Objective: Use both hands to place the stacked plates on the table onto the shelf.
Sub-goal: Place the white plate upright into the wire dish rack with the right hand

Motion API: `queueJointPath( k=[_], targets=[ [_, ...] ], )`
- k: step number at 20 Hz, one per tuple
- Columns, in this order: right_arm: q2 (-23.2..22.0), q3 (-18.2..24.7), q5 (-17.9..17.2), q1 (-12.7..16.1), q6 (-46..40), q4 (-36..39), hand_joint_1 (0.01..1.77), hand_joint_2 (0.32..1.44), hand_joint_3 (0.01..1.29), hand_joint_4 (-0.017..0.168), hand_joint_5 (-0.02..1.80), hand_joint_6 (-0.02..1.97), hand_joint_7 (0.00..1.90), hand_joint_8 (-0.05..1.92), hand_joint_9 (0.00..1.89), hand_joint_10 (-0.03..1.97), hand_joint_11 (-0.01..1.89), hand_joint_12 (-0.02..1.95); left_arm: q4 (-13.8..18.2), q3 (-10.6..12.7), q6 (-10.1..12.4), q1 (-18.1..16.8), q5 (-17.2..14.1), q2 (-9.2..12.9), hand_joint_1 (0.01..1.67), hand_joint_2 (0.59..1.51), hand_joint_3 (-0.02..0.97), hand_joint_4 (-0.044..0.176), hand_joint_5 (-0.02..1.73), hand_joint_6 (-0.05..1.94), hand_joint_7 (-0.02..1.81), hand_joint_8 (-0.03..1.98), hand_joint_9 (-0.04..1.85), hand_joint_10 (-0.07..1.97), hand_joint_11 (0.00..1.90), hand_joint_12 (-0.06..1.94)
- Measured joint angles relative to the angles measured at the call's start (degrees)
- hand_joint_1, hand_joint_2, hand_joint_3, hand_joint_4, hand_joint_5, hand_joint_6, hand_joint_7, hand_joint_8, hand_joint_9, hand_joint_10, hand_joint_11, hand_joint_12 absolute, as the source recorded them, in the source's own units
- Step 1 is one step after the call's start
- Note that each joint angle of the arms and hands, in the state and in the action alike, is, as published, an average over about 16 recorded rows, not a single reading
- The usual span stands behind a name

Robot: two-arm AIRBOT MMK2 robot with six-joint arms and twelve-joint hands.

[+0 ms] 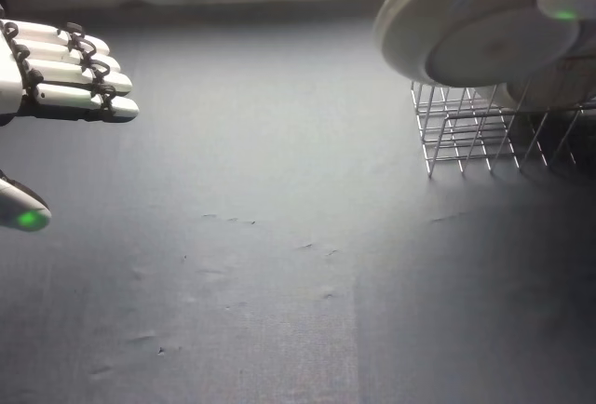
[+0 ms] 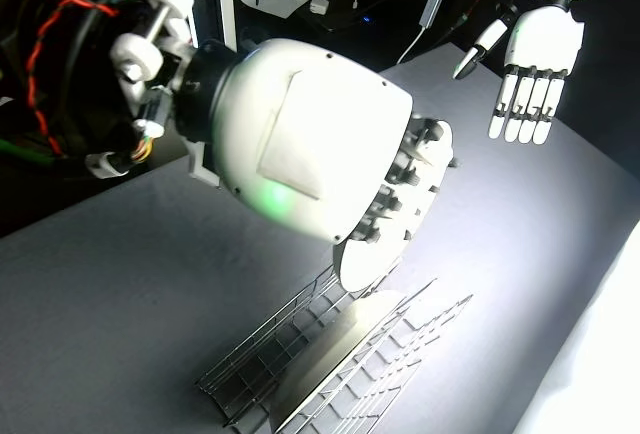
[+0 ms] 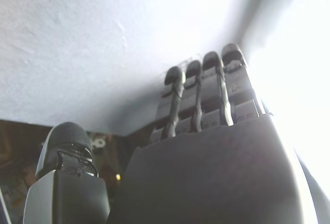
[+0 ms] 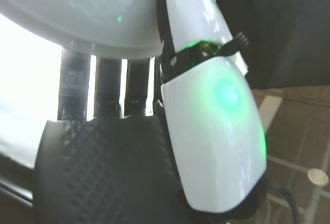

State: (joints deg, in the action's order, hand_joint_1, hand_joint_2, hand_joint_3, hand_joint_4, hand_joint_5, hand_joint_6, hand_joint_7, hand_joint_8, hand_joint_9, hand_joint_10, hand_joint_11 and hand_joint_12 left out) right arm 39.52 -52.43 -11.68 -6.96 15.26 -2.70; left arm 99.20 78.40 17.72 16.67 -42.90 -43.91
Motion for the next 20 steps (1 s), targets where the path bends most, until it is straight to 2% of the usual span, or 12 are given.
queueJointPath(
  k=[7,20],
  targets=[
    [-1.02,-1.75,-1.17,-3.61,0.01,-0.07,1.37,1.07,0.01,-0.008,0.79,1.15,0.95,0.93,0.95,1.15,0.86,1.31,0.02,-0.34,0.01,0.0,-0.08,-0.15,0.02,1.107,0.015,0.0,0.07,0.01,0.02,0.0,0.02,0.01,0.02,0.02],
    [0.16,-6.58,-6.99,-14.13,0.04,-0.17,1.37,1.07,0.01,-0.008,0.79,1.15,0.94,0.96,0.94,1.17,0.86,1.32,0.14,-0.6,0.02,0.0,-0.19,-0.54,0.02,1.108,0.016,0.0,0.07,0.01,0.02,0.0,0.02,0.01,0.02,0.02]
  ],
)
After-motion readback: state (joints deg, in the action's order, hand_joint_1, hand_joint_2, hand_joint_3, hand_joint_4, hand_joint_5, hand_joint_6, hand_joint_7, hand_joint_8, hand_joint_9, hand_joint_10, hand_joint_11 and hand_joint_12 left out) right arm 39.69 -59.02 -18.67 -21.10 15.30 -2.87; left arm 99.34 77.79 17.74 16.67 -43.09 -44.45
